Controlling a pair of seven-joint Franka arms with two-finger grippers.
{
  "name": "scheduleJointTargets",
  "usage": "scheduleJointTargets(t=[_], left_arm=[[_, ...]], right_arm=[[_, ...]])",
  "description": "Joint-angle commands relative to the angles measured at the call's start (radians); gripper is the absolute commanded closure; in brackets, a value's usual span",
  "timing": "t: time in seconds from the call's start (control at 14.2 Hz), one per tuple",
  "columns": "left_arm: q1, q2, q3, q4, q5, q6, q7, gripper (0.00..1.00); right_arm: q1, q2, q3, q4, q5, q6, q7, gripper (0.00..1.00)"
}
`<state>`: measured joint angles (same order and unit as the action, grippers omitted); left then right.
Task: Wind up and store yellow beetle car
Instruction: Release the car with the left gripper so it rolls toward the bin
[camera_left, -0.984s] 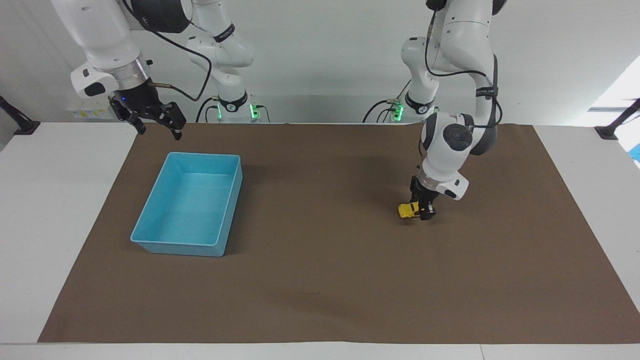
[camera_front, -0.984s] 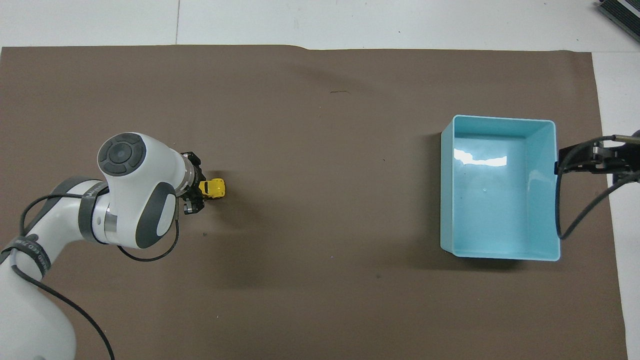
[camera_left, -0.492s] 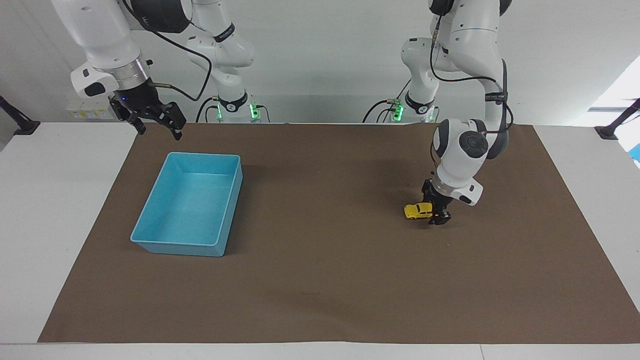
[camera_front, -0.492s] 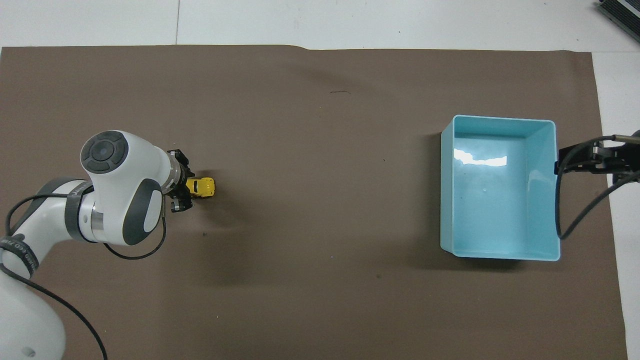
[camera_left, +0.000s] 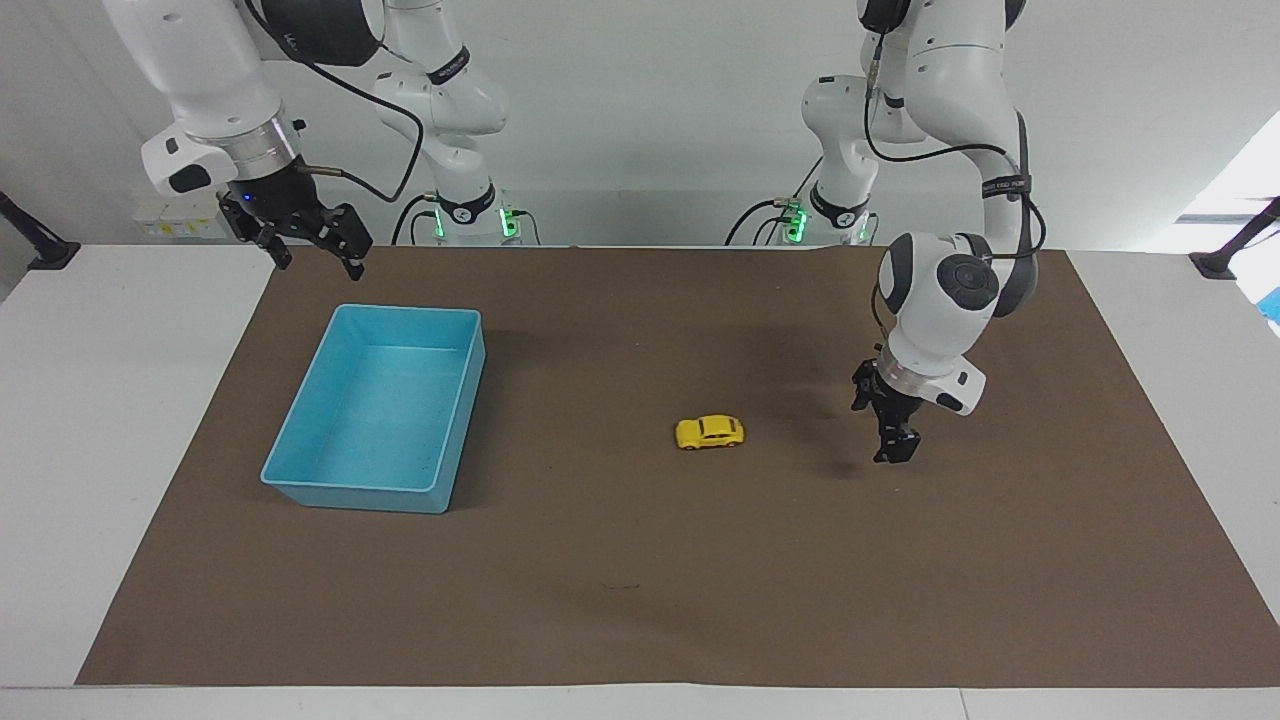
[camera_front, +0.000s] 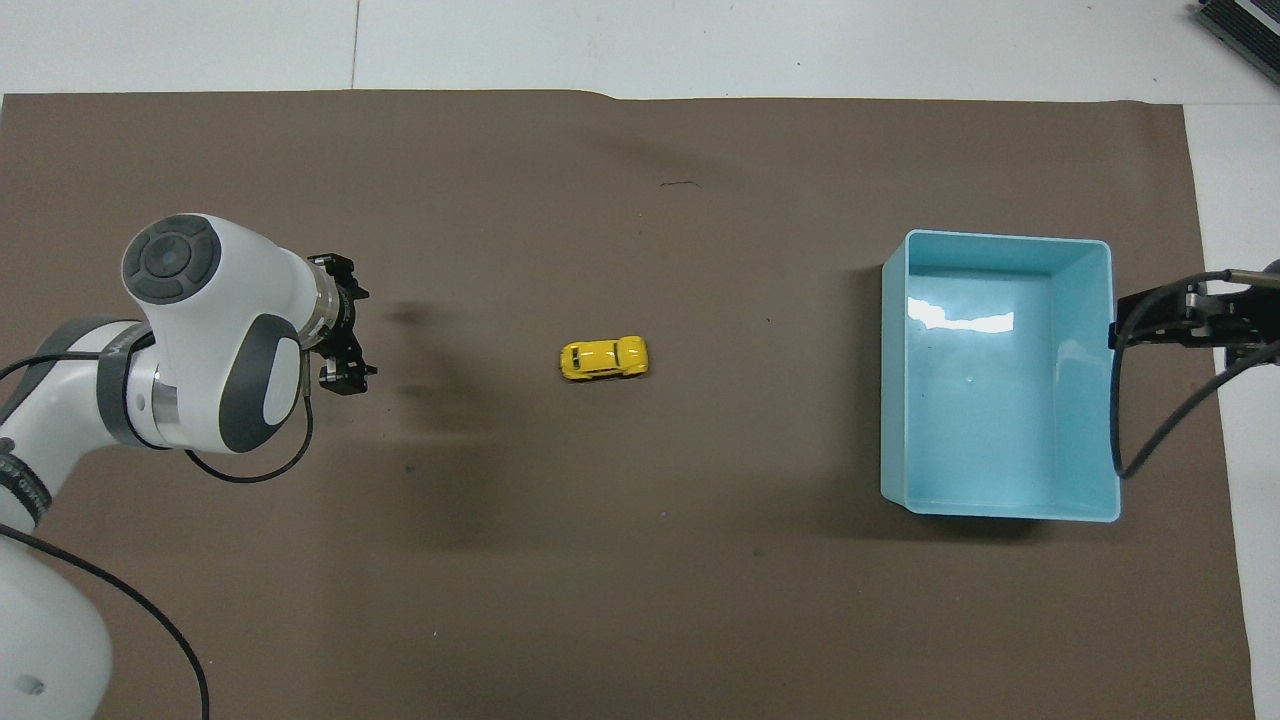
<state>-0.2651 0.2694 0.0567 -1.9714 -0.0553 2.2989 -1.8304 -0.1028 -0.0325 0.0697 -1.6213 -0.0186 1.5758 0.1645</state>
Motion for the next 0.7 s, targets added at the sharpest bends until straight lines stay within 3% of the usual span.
scheduleJointTargets(t=[0.0, 0.28, 0.63], left_arm=[[0.007, -0.006, -0.005, 0.043, 0.012, -0.033, 0.008, 0.00], [0.007, -0.006, -0.008, 0.160, 0.012, -0.087, 0.010, 0.00], [-0.003, -0.016, -0.005, 0.243, 0.014, -0.110, 0.011, 0.00]], right_arm=[[-0.011, -0.027, 0.005, -0.031, 0.000, 0.013, -0.034, 0.00], [-0.005, -0.032, 0.005, -0.038, 0.000, 0.018, -0.030, 0.00], [0.002, -0.081, 0.015, -0.155, 0.014, 0.095, 0.013, 0.00]])
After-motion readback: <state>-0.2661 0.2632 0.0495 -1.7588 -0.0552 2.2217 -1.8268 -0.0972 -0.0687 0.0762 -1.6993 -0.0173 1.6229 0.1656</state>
